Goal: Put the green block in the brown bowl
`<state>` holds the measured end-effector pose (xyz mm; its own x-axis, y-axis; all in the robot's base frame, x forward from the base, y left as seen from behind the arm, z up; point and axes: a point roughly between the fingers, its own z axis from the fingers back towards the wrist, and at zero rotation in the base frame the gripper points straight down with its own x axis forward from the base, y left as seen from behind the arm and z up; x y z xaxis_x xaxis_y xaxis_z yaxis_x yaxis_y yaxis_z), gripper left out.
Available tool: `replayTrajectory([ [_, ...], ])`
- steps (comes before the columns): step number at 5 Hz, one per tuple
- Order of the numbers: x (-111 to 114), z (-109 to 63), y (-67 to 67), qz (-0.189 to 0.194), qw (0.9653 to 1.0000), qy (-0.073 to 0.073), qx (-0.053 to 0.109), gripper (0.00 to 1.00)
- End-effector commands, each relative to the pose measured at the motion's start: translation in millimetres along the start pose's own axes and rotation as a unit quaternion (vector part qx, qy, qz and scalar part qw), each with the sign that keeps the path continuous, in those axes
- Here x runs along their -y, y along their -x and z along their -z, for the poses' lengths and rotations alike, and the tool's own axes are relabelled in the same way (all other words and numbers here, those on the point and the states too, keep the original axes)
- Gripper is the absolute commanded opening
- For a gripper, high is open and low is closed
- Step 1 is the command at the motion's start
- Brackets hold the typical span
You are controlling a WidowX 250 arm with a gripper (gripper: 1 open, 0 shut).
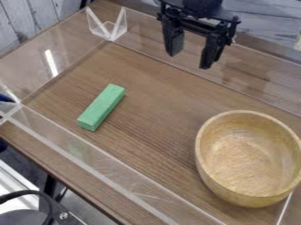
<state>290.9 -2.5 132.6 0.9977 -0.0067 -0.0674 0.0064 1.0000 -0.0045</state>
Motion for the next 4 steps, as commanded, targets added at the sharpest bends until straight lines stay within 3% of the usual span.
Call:
replayTrajectory([
  [1, -2, 10.8, 3.4, 0.001, 1.0000, -0.006, -0.005, 1.00],
  [2, -20, 7.8, 15.7, 0.005, 0.9996, -0.025, 0.009, 1.00],
  [4, -71, -5.0, 29.8, -0.020, 0.9998, 0.001, 0.009, 1.00],
])
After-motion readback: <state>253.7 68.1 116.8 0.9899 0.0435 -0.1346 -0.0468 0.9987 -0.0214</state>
